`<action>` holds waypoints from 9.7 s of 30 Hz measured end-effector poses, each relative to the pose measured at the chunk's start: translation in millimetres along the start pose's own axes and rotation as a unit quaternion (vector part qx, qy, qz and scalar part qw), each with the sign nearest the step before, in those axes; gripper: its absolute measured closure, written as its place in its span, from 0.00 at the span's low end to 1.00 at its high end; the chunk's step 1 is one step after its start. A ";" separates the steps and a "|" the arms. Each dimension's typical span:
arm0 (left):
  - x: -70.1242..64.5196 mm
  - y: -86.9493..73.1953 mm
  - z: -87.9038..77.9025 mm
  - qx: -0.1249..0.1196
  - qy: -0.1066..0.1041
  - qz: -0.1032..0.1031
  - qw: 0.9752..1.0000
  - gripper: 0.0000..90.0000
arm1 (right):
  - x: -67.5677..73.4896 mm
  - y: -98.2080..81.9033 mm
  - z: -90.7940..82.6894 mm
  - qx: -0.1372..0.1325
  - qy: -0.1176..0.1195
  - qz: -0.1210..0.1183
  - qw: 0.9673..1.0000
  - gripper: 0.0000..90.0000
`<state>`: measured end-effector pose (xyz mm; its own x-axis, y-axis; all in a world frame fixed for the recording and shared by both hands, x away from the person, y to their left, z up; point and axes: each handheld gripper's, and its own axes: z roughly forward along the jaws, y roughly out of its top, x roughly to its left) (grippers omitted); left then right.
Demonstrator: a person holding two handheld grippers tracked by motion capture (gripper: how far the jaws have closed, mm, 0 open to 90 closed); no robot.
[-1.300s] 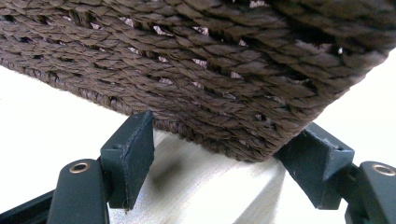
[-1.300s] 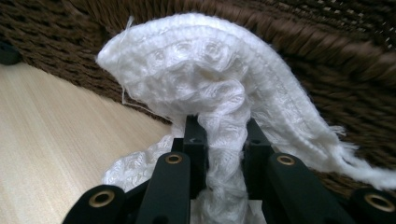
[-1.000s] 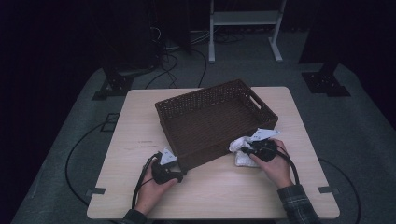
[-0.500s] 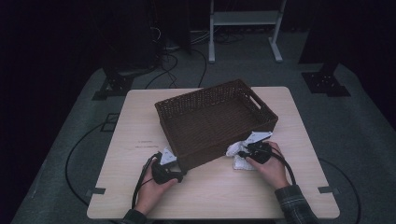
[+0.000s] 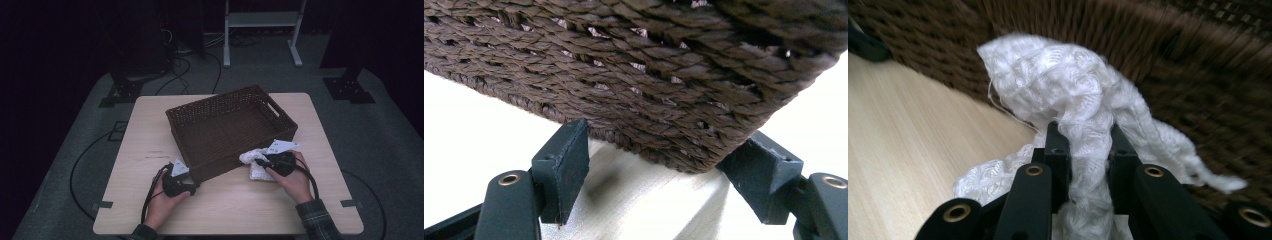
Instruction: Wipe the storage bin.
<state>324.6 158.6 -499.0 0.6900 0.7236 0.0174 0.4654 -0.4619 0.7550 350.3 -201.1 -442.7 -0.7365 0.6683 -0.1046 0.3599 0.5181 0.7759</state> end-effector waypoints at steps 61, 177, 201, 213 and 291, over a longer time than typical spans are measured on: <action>0.0 0.0 -0.2 0.001 0.000 0.001 1.000 0.31 | 9.8 -0.6 32.2 0.029 0.046 0.019 0.998 0.85; 0.2 -0.2 -0.4 -0.001 0.000 0.000 1.000 0.32 | 63.0 37.7 17.8 -0.043 0.076 -0.063 0.994 0.85; 0.2 -0.3 -0.3 -0.001 0.000 0.000 1.000 0.32 | 72.9 41.9 35.0 -0.032 0.092 -0.068 0.993 0.85; 0.0 -0.3 -0.3 -0.001 0.000 -0.002 1.000 0.32 | 77.8 31.8 61.8 0.005 0.107 -0.065 0.992 0.85; 1.8 -1.0 -1.9 -0.006 -0.002 0.002 1.000 0.43 | 106.8 52.4 79.2 0.009 0.143 -0.100 0.985 0.85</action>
<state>324.3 161.4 -498.5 0.6935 0.7202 0.0177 0.4563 -0.4581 0.7629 335.9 -60.3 -462.5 -0.9243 0.3747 -0.0724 0.1992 0.6355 0.7459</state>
